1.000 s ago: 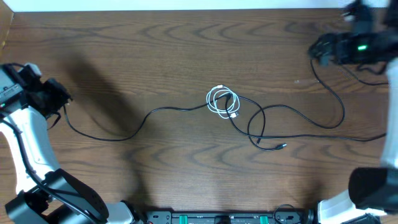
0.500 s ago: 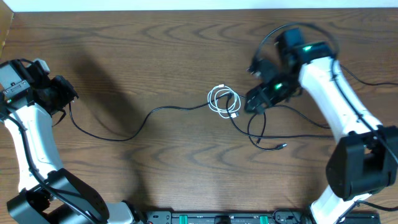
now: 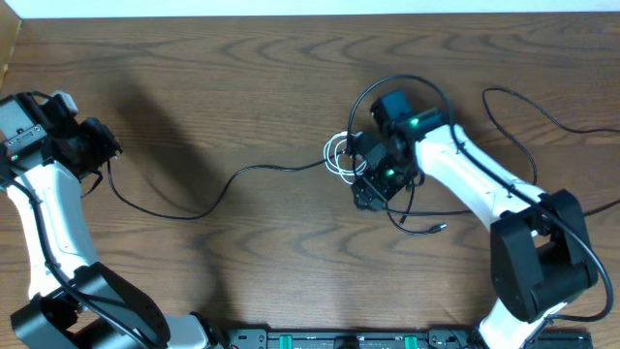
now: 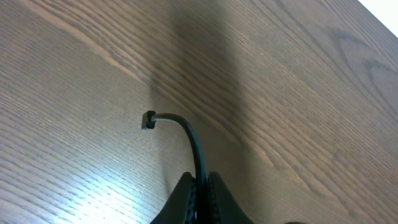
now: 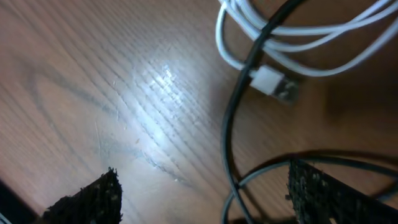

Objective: Untangle cables

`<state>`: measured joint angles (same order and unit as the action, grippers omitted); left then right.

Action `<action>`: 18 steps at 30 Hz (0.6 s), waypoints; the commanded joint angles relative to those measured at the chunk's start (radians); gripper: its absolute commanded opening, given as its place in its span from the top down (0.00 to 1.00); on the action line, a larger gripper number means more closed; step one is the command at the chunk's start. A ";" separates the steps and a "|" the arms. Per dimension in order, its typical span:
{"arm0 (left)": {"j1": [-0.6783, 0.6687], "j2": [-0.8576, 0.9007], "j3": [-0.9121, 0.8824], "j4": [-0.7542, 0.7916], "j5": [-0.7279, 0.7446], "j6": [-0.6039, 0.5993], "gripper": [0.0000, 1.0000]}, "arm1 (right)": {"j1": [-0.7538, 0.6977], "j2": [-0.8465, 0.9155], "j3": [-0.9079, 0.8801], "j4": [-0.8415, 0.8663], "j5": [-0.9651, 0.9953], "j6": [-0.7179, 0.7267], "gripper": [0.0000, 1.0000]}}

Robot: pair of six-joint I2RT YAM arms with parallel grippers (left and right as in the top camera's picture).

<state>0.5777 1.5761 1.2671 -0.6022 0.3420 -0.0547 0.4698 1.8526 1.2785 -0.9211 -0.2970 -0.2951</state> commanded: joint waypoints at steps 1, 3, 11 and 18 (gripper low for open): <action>-0.003 -0.010 0.006 0.001 0.006 0.009 0.92 | 0.036 0.006 -0.054 0.033 0.007 0.030 0.17; -0.002 -0.010 0.006 0.001 0.006 0.009 0.93 | 0.050 0.006 -0.084 0.056 0.007 0.034 0.17; -0.003 -0.010 0.006 0.001 0.006 0.009 0.92 | 0.058 0.006 -0.111 0.125 0.084 0.090 0.20; -0.003 -0.010 0.006 0.001 0.006 0.009 0.92 | 0.058 0.019 -0.115 0.215 0.111 0.089 0.21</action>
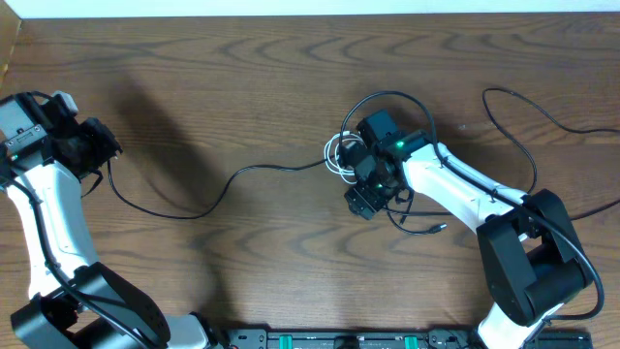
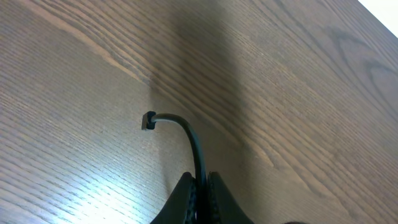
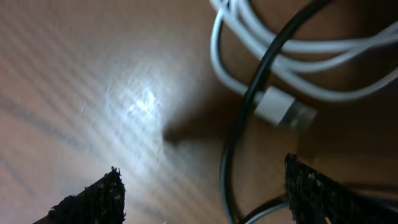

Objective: Untangle cables

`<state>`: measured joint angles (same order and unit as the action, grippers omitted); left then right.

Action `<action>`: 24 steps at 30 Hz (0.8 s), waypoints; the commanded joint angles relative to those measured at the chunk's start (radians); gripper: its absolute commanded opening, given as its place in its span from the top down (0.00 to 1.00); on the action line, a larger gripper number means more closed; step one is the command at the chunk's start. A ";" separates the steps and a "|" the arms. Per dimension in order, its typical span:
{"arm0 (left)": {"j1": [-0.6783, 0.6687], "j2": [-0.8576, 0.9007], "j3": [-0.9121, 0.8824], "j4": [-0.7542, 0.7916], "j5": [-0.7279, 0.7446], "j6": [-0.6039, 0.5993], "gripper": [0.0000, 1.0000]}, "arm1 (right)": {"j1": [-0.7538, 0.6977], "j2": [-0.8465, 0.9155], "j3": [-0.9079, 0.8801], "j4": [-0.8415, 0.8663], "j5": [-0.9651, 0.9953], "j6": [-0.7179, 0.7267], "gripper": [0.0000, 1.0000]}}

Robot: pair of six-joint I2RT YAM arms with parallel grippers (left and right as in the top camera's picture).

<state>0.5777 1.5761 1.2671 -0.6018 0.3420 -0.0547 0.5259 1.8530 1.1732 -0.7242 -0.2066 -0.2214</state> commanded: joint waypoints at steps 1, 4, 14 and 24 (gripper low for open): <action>-0.002 -0.010 0.006 0.000 0.006 0.009 0.92 | 0.002 0.024 -0.010 0.021 0.021 0.015 0.23; -0.003 -0.010 0.006 0.000 0.006 0.009 0.92 | 0.002 0.048 -0.010 0.021 0.021 0.015 0.35; -0.002 -0.010 0.006 0.000 0.006 0.009 0.92 | 0.017 0.115 -0.011 -0.007 0.021 0.020 0.57; -0.002 -0.010 0.006 0.000 0.006 0.009 0.92 | -0.012 0.118 -0.006 -0.055 0.128 0.083 0.99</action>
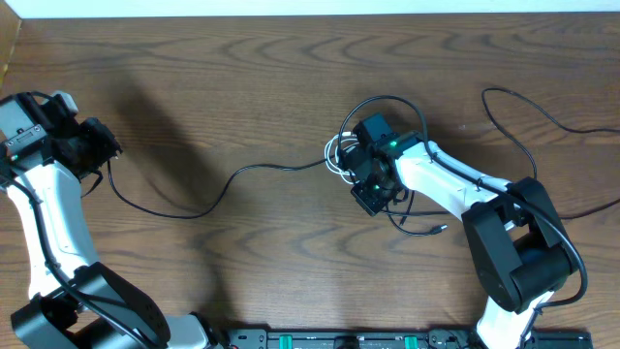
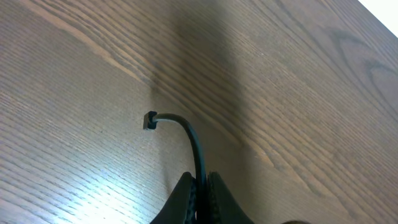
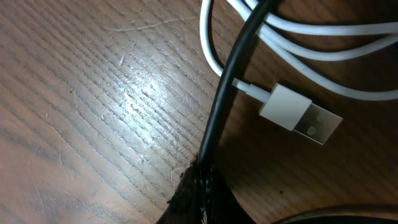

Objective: Untangle cables

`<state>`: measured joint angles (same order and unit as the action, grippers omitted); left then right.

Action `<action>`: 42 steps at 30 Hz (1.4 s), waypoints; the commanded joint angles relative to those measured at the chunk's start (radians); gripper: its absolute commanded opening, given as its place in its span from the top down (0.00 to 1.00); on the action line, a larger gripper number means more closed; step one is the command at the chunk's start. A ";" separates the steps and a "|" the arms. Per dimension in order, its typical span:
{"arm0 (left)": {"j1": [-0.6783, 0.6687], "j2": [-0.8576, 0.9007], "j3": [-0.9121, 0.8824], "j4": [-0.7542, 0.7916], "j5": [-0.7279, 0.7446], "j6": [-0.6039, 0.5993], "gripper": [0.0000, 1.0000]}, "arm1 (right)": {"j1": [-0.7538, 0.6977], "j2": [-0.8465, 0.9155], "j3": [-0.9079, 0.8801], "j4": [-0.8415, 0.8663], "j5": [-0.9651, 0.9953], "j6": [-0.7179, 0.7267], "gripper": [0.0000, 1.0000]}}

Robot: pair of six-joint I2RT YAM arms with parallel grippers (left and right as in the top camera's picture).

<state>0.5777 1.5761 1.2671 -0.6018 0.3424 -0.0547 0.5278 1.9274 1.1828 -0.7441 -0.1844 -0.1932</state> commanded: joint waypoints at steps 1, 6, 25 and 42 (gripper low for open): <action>-0.002 -0.010 0.006 0.000 0.005 0.009 0.92 | -0.021 0.037 -0.010 -0.049 0.117 0.059 0.99; -0.003 -0.010 0.006 0.000 0.005 0.009 0.92 | -0.101 -0.046 0.051 -0.142 0.134 0.059 0.99; -0.002 -0.010 0.006 0.000 0.005 0.009 0.92 | -0.542 -0.278 0.128 -0.120 0.441 0.126 0.89; -0.003 -0.010 0.006 0.000 0.006 0.009 0.93 | -0.511 -0.278 0.128 -0.127 -0.098 0.223 0.01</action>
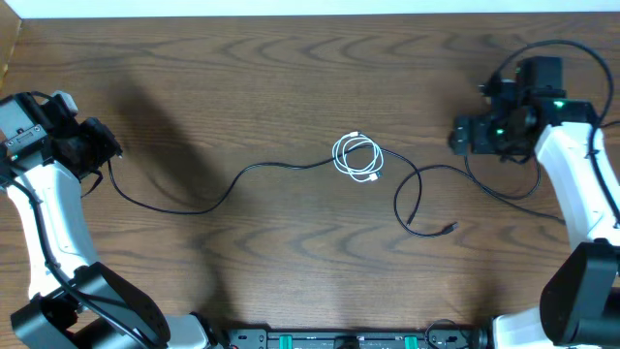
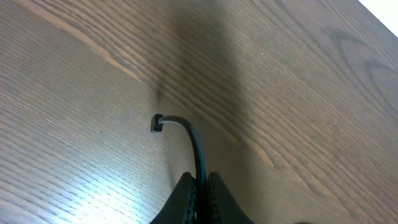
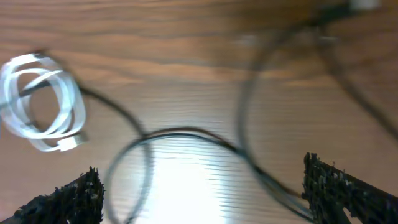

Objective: Untangle cables

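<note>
A white coiled cable (image 1: pixel 358 158) lies at the table's middle; it also shows in the right wrist view (image 3: pixel 43 102). A thin black cable (image 1: pixel 242 175) runs from my left gripper (image 1: pixel 97 147) to the coil, passes it, and loops on to a plug (image 1: pixel 450 229). The left gripper (image 2: pixel 200 186) is shut on that black cable, whose short end with a plug (image 2: pixel 157 122) curves ahead of the fingers. My right gripper (image 1: pixel 465 136) is far right of the coil, and it (image 3: pixel 205 196) is open with nothing between its fingers.
More black cable (image 1: pixel 504 189) loops under and around the right arm toward the table's right edge. The wooden table (image 1: pixel 242 87) fills the view. A dark rail (image 1: pixel 349 339) runs along the front edge.
My right gripper was shut on the black cable beside the white coil. Now it is open, far to the right. The black loops no longer surround the coil. The left plug has shifted slightly.
My right gripper was open over the black cable and white coil at the table's middle, at both of the first two moments. Then it was shut on the black cable. Now it is open at the far right, with the cable spread out. The left gripper held its cable end throughout.
</note>
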`<state>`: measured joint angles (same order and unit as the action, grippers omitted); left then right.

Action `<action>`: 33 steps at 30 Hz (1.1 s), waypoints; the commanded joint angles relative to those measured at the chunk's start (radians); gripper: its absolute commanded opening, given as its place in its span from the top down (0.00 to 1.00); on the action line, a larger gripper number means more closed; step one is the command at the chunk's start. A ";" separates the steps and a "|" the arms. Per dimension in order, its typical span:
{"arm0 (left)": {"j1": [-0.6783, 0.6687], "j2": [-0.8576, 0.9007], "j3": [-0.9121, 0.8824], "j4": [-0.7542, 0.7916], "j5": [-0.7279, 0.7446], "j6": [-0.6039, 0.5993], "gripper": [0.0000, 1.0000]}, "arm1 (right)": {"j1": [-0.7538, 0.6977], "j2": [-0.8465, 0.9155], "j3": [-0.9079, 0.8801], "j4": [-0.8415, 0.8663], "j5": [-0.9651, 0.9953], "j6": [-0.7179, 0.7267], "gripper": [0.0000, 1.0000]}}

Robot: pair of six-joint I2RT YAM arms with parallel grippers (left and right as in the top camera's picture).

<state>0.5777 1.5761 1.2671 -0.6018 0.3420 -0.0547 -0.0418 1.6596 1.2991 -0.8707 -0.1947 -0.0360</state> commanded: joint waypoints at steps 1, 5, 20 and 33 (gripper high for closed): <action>-0.003 -0.010 0.006 0.000 0.006 0.009 0.92 | 0.079 -0.010 0.011 0.000 -0.088 0.104 0.01; -0.003 -0.007 0.006 0.000 0.006 0.009 0.93 | 0.149 -0.006 0.008 0.001 -0.084 0.264 0.01; -0.003 -0.007 0.006 0.000 0.006 0.009 0.92 | 0.396 0.177 0.007 -0.012 0.049 0.470 0.26; -0.002 -0.007 0.006 0.001 0.006 0.009 0.92 | 0.506 0.252 -0.031 -0.055 0.168 0.620 0.51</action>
<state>0.5777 1.5761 1.2671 -0.6014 0.3424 -0.0547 0.4484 1.8992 1.2938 -0.9356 -0.0704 0.5373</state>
